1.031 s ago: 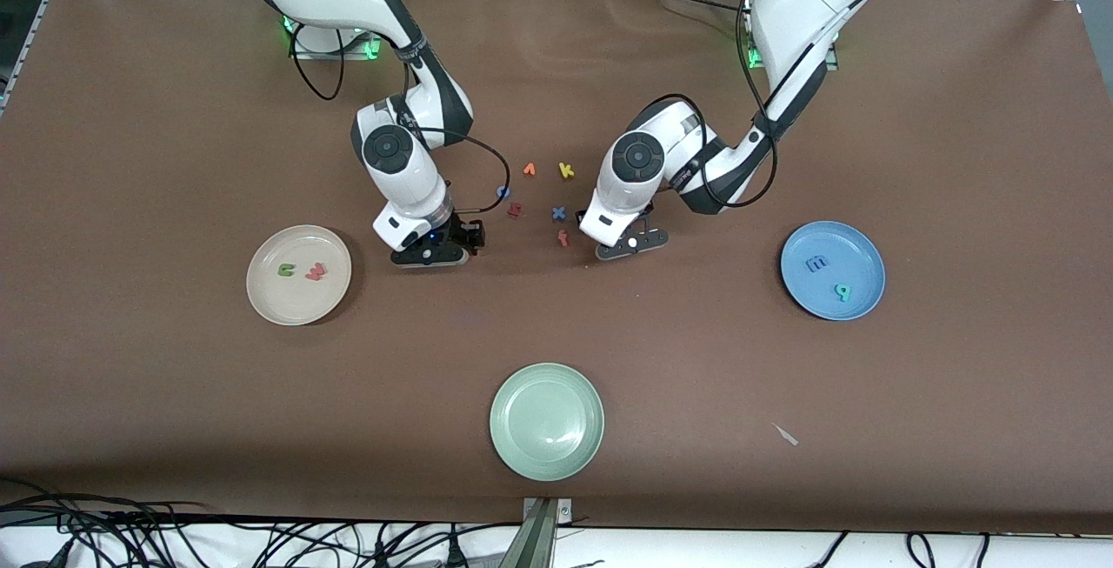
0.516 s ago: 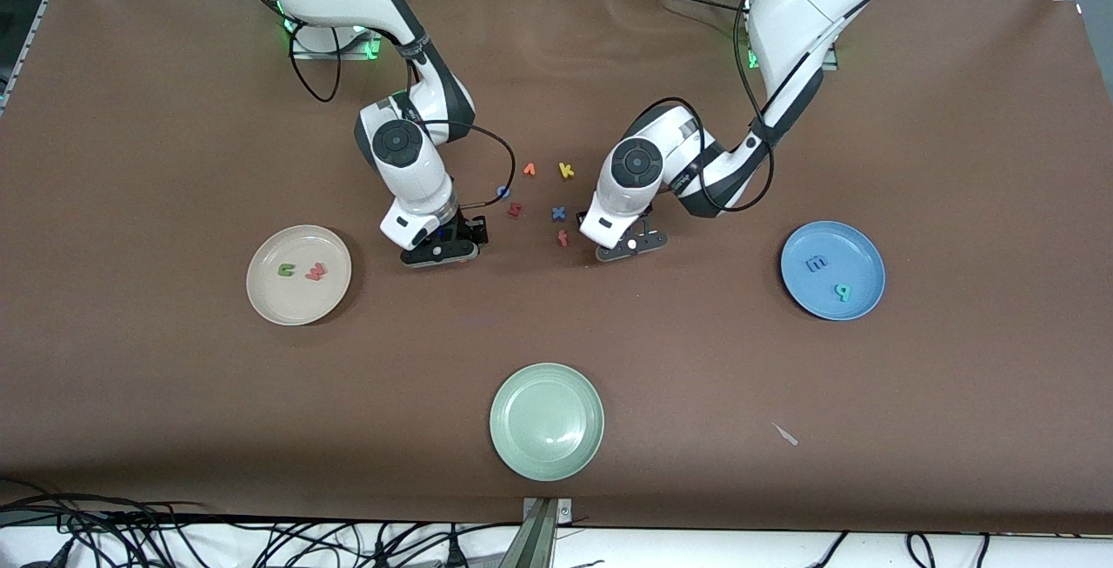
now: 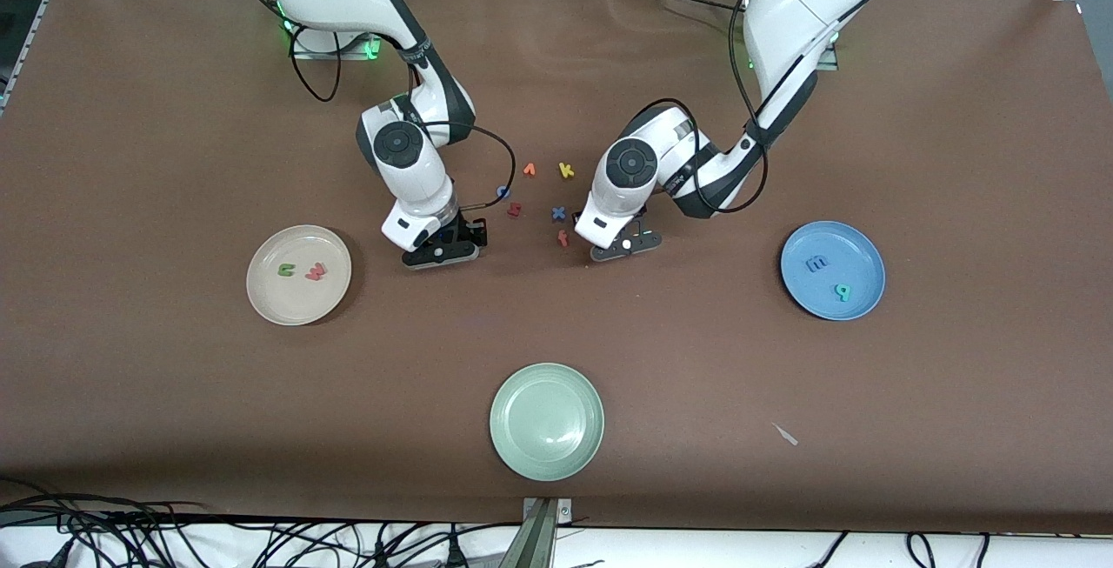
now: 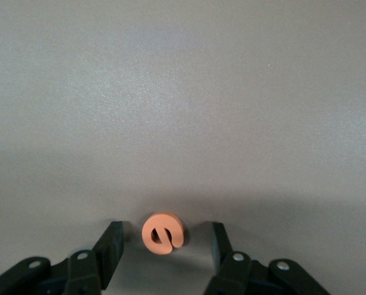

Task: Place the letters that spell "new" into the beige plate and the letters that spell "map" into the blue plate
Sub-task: 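Grasp the orange e with the right gripper while the left gripper grasps the yellow d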

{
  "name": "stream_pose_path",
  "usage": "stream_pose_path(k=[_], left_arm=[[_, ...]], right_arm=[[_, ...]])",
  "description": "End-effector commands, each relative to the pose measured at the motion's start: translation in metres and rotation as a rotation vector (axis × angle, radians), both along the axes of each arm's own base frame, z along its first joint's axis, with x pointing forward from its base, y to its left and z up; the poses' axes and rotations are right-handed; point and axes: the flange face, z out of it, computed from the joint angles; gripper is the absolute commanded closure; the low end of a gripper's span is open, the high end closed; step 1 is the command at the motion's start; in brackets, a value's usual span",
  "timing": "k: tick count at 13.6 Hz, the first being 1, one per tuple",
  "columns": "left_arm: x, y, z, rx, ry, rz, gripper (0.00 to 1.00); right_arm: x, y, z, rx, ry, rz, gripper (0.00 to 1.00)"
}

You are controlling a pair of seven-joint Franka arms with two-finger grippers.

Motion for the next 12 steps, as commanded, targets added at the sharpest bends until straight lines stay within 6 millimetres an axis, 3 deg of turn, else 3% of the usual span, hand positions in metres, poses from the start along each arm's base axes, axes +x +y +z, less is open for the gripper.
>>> stream_pose_path(k=[1,3,4,8,12], left_arm=[[0.003,-0.004,-0.005,0.018,-0.023,-0.005,0.63],[0.003,-0.004,-0.006,0.019,-0.023,-0.006,0.67],[0.003,-0.003,-0.006,0.021,-0.023,-0.007,0.68],[0.005,0.002,-0.011,0.038,-0.033,-0.023,0.79],[0.031,0.021,0.013,0.059,-0.033,-0.003,0.82]], right_arm=[[-0.003,-0.002,-0.004,-0.007,-0.012,0.018,0.55],[-0.003,-0.002,-0.004,-0.007,-0.012,0.018,0.75],[-0.003,-0.002,-0.004,-0.007,-0.012,0.019,0.79],[0.008,-0.011,0.013,-0.010,-0.028,0.029,0.79],[0.033,-0.067,0.053,-0.094,0.032,0.111,0.79]])
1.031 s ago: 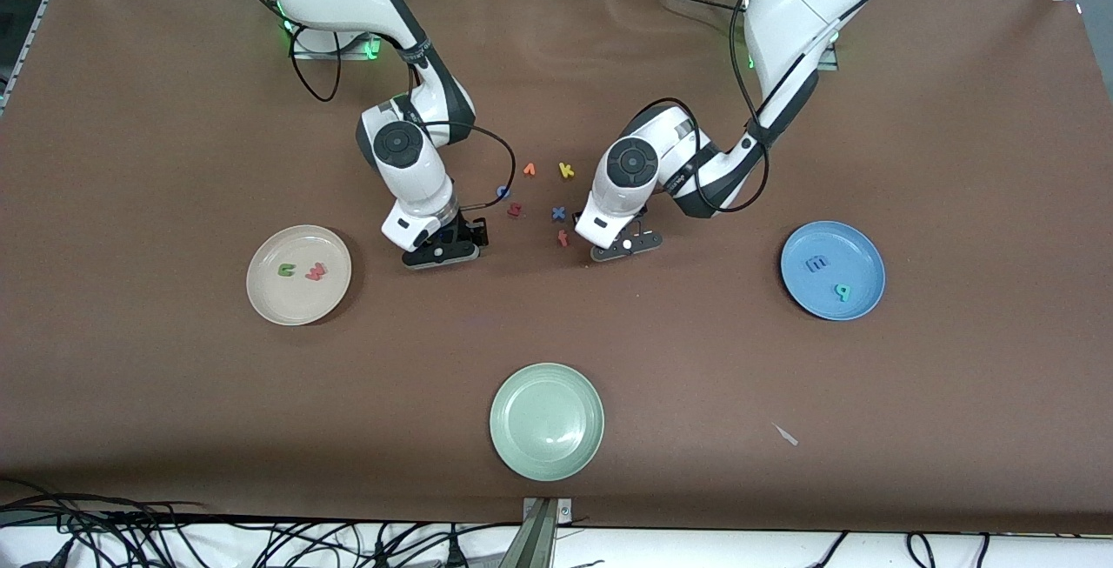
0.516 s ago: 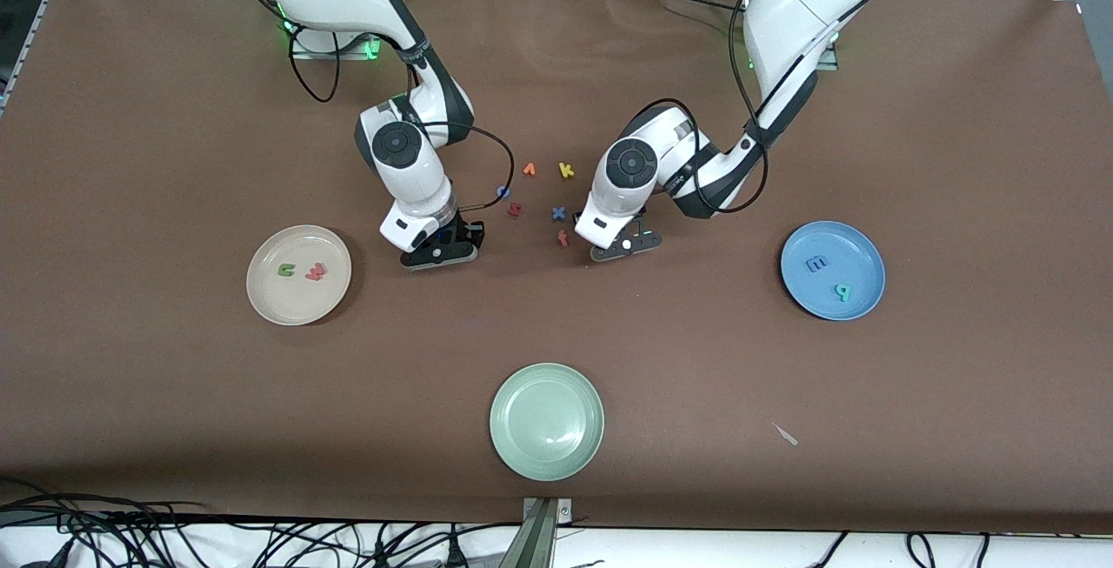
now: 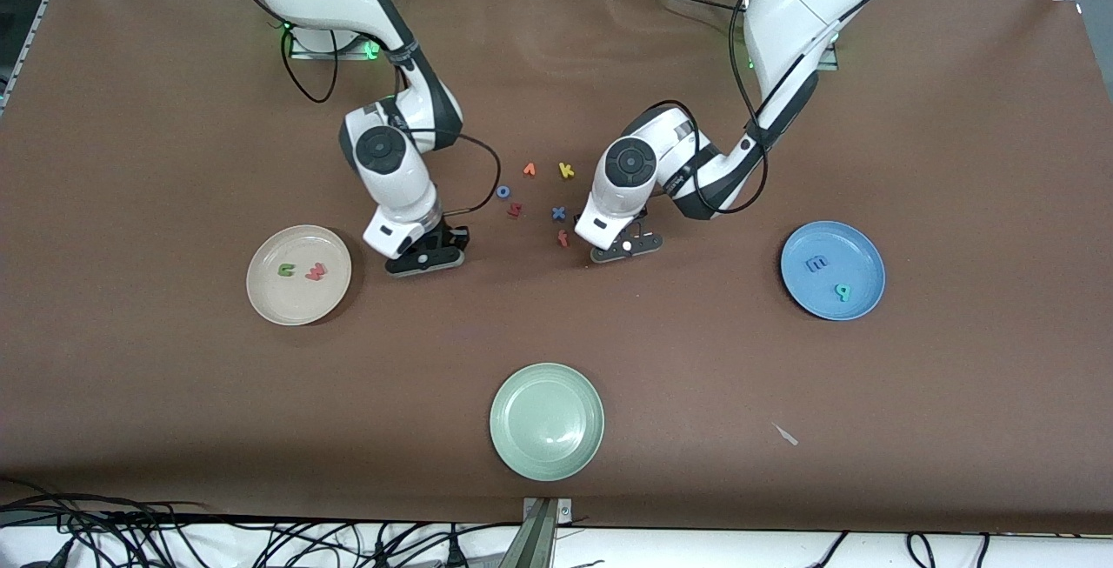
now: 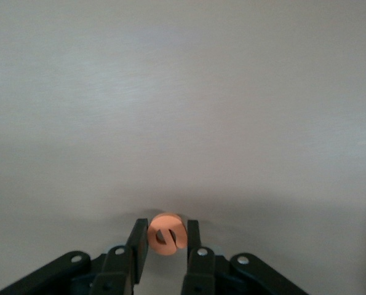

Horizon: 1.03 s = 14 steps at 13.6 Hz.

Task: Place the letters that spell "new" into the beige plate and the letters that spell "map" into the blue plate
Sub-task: 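Place the e on the cream plate while the left gripper places the d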

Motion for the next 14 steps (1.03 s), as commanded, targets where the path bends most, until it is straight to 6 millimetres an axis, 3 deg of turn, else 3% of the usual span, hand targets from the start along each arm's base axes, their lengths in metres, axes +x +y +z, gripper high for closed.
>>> stream_pose_path(k=[1,4,7,10,12,14], left_arm=[[0.030,0.022,0.018,0.059,0.017,-0.014,0.82],[0.064,0.066,0.051,0.075,0.139,-0.090,0.82],[0.096,0.149,0.074,0.073,0.256,-0.220,0.82],[0.117,0.250,0.072,0.059,0.353,-0.380,0.82],[0.126,0.310,0.071,0.051,0.382,-0.466,0.82],[0.129,0.354,0.065,0.038,0.400,-0.555,0.82]], right_arm=[[0.015,-0.048,0.037,-0.049,0.038,0.084,0.79],[0.027,-0.111,0.052,-0.102,0.099,0.135,0.78],[0.029,-0.159,0.050,-0.128,0.125,0.161,0.78],[0.028,-0.164,0.048,-0.113,0.131,0.139,0.69],[0.028,-0.168,0.047,-0.108,0.133,0.126,0.39],[0.030,-0.167,0.049,-0.096,0.131,0.111,0.33]])
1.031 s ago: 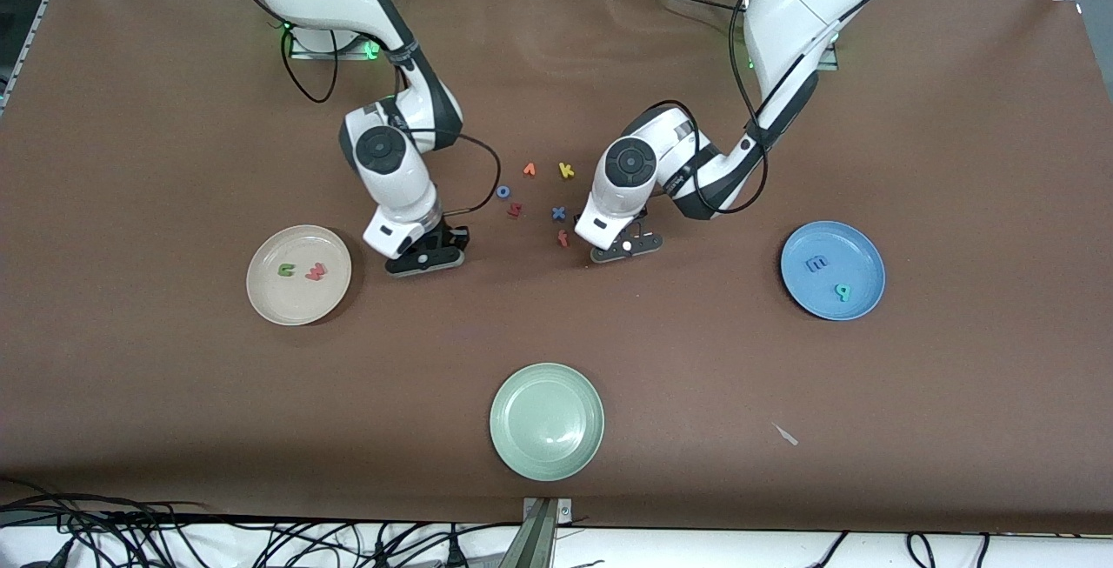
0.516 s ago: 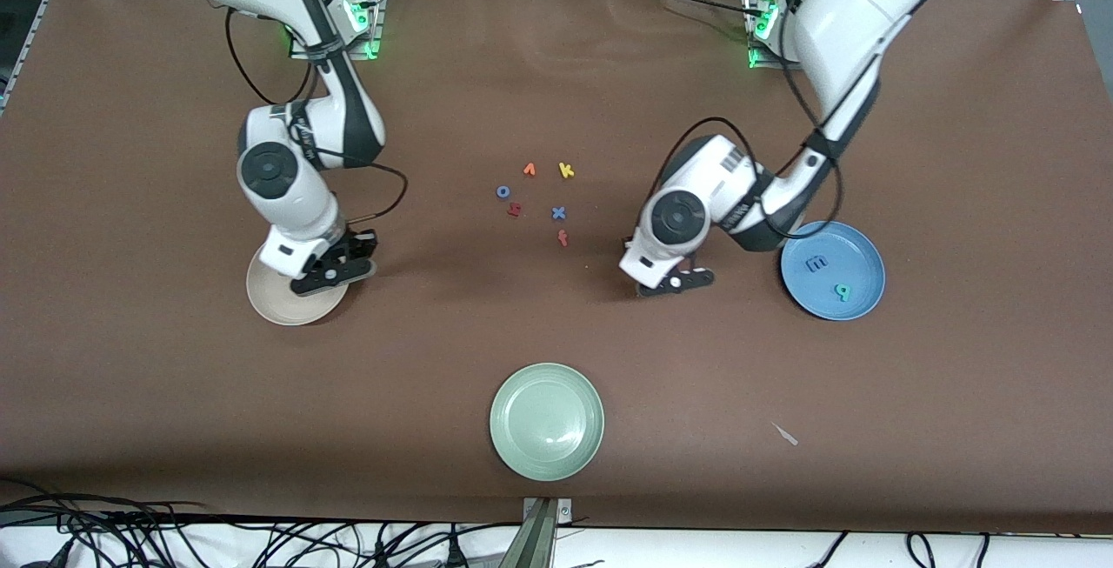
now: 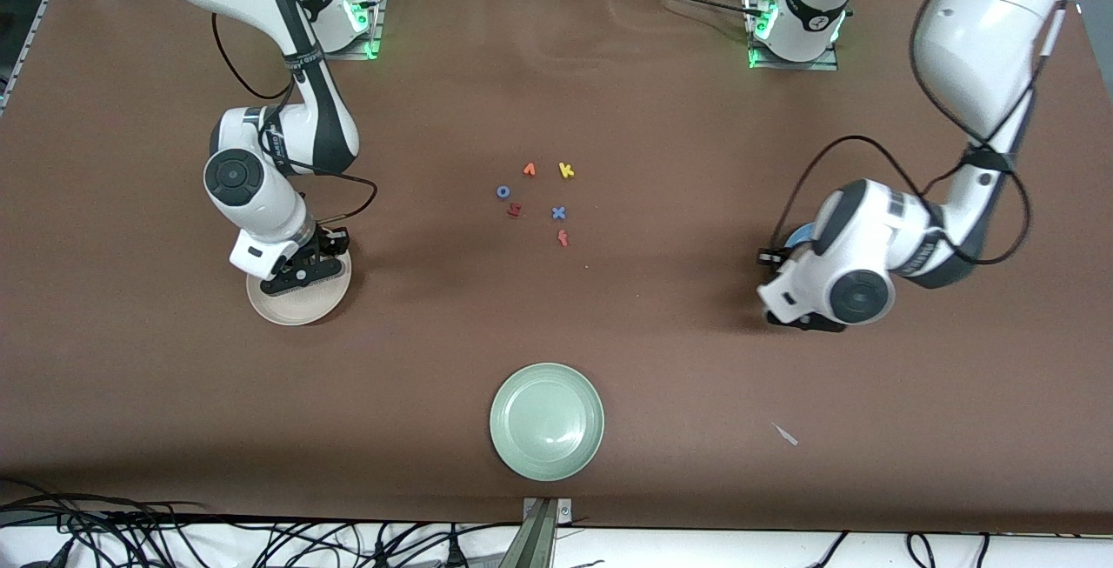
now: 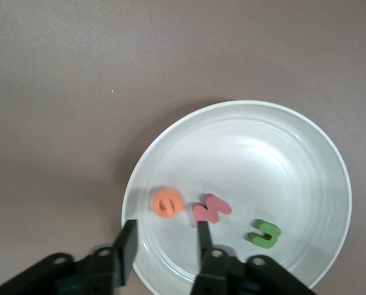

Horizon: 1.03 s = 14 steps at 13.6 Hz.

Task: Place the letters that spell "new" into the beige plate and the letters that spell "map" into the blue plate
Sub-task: 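Place the e on the cream plate while the left gripper places the d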

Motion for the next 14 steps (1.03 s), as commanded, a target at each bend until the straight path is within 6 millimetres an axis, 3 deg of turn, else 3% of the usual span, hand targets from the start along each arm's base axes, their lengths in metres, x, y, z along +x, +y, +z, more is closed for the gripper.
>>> stream_pose_path(k=[1,2,3,4,6,10,13,14], left_arm=[[-0.001,0.049,-0.003,-0.028,0.036,-0.126,0.81],[-0.002,0.059,-0.006,-0.042,0.049,-0.170,0.65],[-0.001,0.069,-0.007,-0.054,0.057,-0.206,0.24],[0.000,0.071,-0.005,-0.061,0.054,-0.215,0.00],[0.004,0.075,0.008,-0.061,0.044,-0.196,0.00],[0.015,0.088,0.065,-0.054,0.001,-0.149,0.00],[0.024,0.102,0.110,-0.047,-0.026,-0.102,0.00],[0.028,0.105,0.124,-0.044,-0.049,-0.095,0.00]], right_arm=[[-0.004,-0.001,0.008,0.029,0.000,-0.008,0.31],[-0.003,0.000,0.011,0.032,-0.001,-0.010,0.30],[0.000,0.002,0.016,0.042,0.003,-0.020,0.29],[0.006,0.006,0.026,0.061,0.017,-0.035,0.29],[0.019,0.017,0.051,0.091,0.052,-0.079,0.27],[0.036,0.032,0.122,0.111,0.091,-0.188,0.25],[0.051,0.016,0.193,0.105,0.090,-0.223,0.16],[0.054,0.009,0.213,0.101,0.093,-0.227,0.03]])
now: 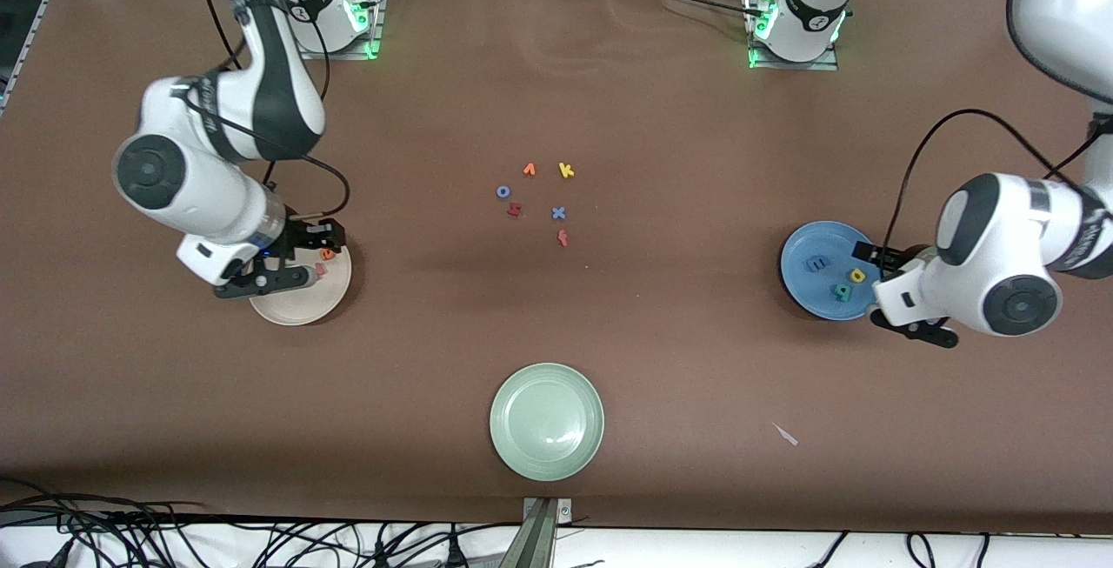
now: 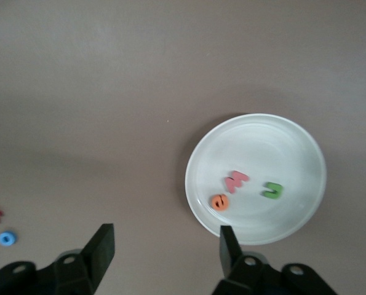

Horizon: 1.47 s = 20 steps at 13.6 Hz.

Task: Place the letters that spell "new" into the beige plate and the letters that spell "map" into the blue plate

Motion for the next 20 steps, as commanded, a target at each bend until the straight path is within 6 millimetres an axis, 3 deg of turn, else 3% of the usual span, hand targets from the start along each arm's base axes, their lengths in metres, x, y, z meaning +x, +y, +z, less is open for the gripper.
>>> stream_pose_path(k=[1,3,4,6,9,12,13,17,20], left_arm=[[0.003,0.008,0.038,-0.017,-0.029,0.020,0.00],[-0.003,0.015,0.058,-0.020,-0.054,0.065,0.00],[-0.011,0.026,0.076,-0.032,-0.074,0.114,0.00],[-0.030,0.030,0.114,-0.065,-0.194,0.185,0.00],[-0.063,0.023,0.169,-0.085,-0.298,0.230,0.00],[-0.099,-0.008,0.245,-0.096,-0.417,0.172,0.00],[-0.111,-0.009,0.260,-0.099,-0.437,0.169,0.00],[-0.126,-0.002,0.281,-0.103,-0.434,0.174,0.00],[-0.121,0.001,0.271,-0.103,-0.411,0.187,0.00]], right_arm=[[0.010,-0.021,0.062,-0.010,-0.003,-0.027,0.01],[0.010,-0.029,0.091,-0.047,-0.026,-0.017,0.00],[0.009,-0.052,0.105,-0.037,-0.043,-0.041,0.00],[0.002,-0.077,0.127,0.018,-0.051,-0.054,0.00],[-0.019,-0.097,0.164,0.026,-0.062,-0.046,0.00],[-0.029,-0.125,0.177,0.033,-0.058,-0.070,0.00],[-0.034,-0.127,0.178,0.038,-0.039,-0.075,0.00],[-0.042,-0.127,0.192,0.047,-0.042,-0.100,0.00],[-0.046,-0.125,0.192,0.045,-0.008,-0.106,0.00]])
